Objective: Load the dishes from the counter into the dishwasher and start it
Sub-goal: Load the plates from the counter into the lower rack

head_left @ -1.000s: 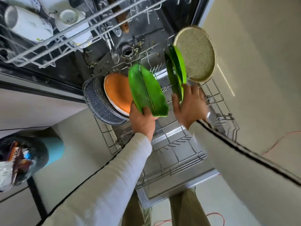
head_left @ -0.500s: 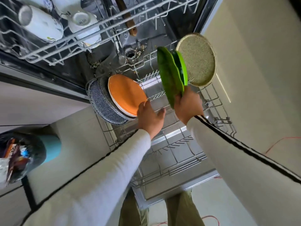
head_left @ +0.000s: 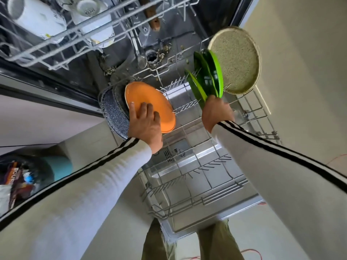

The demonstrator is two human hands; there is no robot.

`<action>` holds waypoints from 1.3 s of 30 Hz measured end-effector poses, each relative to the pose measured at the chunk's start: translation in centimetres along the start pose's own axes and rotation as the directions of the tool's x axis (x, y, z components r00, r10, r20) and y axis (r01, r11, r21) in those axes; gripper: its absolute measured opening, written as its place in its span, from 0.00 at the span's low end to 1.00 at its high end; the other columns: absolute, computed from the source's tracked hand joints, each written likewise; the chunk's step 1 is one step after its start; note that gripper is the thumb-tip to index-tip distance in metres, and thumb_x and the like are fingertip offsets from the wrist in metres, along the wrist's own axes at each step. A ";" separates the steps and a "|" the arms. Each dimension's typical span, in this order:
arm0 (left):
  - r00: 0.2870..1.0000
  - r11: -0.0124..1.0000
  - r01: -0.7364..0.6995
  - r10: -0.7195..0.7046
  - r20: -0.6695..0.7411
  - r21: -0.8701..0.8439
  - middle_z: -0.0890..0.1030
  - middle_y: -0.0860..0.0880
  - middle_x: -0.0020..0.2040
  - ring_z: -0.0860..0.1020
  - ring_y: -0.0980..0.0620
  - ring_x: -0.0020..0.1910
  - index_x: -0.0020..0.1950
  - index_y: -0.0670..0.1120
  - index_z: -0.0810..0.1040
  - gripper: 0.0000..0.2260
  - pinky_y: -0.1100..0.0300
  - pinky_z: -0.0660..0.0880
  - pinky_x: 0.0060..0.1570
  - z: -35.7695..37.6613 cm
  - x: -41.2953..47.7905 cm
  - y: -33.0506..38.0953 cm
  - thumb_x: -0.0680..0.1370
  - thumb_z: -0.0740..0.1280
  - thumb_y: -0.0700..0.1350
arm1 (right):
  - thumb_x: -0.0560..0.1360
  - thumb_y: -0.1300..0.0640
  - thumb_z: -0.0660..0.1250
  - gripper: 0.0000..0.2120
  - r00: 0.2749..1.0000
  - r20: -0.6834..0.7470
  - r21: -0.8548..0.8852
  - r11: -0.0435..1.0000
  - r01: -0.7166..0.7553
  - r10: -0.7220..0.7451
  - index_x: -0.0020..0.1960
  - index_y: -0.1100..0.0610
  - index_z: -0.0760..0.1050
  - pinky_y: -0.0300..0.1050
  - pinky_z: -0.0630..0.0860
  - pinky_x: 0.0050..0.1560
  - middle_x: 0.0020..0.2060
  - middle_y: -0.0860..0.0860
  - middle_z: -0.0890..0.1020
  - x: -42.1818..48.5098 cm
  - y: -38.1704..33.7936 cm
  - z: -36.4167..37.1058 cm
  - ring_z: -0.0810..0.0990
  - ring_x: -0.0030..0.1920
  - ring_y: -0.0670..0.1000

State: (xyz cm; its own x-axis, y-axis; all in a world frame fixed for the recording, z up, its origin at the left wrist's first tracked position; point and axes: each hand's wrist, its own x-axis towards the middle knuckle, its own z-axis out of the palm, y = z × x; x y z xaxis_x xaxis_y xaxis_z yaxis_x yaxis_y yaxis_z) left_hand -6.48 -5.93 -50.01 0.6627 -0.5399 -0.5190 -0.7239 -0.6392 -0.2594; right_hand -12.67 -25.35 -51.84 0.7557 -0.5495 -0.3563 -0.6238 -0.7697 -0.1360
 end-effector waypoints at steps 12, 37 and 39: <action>0.999 0.999 -0.024 0.022 -0.042 -0.043 0.51 0.40 0.80 0.47 0.40 0.79 0.80 0.46 0.55 0.36 0.32 0.41 0.73 0.6 -0.3 0.5 0.76 0.61 0.60 | 0.80 0.62 0.55 0.10 0.982 0.131 0.148 0.976 -0.158 0.139 0.60 0.62 0.69 0.58 0.77 0.52 0.55 0.63 0.79 -0.9 0.4 0.5 0.79 0.57 0.67; 0.982 0.975 -0.123 0.093 -0.164 -0.184 0.54 0.40 0.79 0.49 0.40 0.79 0.79 0.46 0.56 0.36 0.30 0.46 0.73 1.4 -2.0 3.3 0.74 0.65 0.57 | 0.79 0.50 0.61 0.29 0.968 0.035 -0.008 0.969 -0.248 0.248 0.74 0.57 0.52 0.51 0.70 0.37 0.59 0.59 0.68 0.6 0.3 3.0 0.79 0.53 0.62; 0.981 0.974 -0.127 0.095 -0.172 -0.186 0.54 0.40 0.79 0.49 0.40 0.79 0.78 0.46 0.56 0.36 0.31 0.45 0.73 1.3 -2.0 3.3 0.74 0.65 0.56 | 0.79 0.52 0.61 0.31 0.969 0.016 0.025 0.969 -0.247 0.247 0.76 0.57 0.50 0.52 0.74 0.38 0.59 0.59 0.68 0.0 0.3 3.5 0.79 0.53 0.62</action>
State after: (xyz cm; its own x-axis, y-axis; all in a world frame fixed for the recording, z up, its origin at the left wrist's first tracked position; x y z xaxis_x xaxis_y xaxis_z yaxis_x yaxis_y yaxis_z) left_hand -10.49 -6.21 -50.90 0.6141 -0.6842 -0.3935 -0.7538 -0.6562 -0.0354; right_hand -13.60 -24.44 -55.08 0.5752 -0.7170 -0.3938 -0.7959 -0.6016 -0.0673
